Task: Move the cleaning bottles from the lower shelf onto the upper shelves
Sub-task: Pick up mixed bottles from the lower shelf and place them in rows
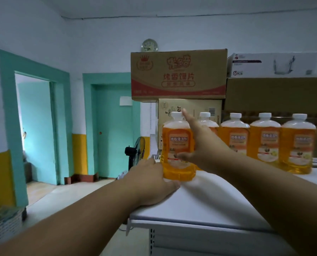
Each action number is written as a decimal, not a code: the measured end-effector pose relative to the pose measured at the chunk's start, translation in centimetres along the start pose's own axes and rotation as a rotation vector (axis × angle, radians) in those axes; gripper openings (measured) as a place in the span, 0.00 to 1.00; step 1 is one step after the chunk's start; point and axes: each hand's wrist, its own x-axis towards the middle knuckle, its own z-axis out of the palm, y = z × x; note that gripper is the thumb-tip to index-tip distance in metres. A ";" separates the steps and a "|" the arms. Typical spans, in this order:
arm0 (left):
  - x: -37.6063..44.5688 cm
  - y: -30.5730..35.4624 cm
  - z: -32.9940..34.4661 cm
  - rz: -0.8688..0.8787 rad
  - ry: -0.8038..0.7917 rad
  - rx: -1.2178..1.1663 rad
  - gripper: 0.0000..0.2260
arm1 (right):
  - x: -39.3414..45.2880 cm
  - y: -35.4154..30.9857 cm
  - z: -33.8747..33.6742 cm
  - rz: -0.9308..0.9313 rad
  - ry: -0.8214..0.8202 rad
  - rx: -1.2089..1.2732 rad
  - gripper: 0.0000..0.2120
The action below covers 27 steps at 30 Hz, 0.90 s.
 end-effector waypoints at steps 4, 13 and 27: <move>-0.1 -0.1 0.1 -0.089 -0.052 0.048 0.36 | 0.2 -0.1 1.2 0.017 0.070 -0.079 0.51; -0.6 0.1 -0.1 -0.086 -0.061 0.062 0.34 | 0.9 0.1 2.2 0.021 0.145 -0.181 0.49; -0.7 0.4 -0.6 -0.124 -0.089 0.121 0.36 | -0.9 0.0 1.8 0.033 0.180 -0.202 0.50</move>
